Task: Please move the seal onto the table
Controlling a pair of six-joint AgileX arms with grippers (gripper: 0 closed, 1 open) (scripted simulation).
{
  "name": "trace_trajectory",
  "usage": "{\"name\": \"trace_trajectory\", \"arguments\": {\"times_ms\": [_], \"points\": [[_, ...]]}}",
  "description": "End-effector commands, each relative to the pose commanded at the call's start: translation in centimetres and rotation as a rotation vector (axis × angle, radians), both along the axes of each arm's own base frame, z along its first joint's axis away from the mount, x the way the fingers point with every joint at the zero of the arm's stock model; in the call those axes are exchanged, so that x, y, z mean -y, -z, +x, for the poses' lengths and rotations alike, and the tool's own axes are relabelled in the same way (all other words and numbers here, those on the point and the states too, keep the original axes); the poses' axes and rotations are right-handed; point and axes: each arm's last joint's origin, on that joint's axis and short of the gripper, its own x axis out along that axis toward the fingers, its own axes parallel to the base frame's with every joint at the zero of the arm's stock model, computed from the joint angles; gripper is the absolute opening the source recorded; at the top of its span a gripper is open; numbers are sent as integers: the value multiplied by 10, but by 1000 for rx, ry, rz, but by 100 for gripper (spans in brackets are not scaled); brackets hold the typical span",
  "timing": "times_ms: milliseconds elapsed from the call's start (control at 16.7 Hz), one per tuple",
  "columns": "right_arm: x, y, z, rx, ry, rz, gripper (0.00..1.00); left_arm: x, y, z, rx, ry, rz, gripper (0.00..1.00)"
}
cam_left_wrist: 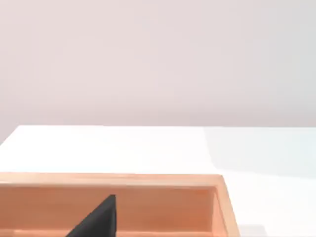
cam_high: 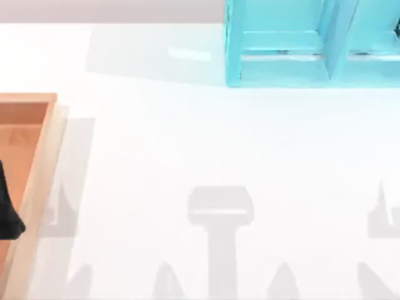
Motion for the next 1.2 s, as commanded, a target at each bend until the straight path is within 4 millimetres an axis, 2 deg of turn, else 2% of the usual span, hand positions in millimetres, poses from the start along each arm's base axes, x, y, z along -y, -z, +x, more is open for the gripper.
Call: {"name": "trace_trajectory", "arguments": {"times_ms": [180,300,600,900,1200], "points": [[0,0,0,0,0,0,100,0,-2,0,-12,-3,3,100],[0,0,0,0,0,0,100,-2,-10,0,-65,-17,17,100],[0,0,0,0,0,0,100,-11,-52,13,-371,-72,72,100],[0,0,0,0,0,0,100,-31,-94,58,-825,-97,104,100],[0,0,0,0,0,0,100,-64,-108,118,-1255,-60,78,100]]}}
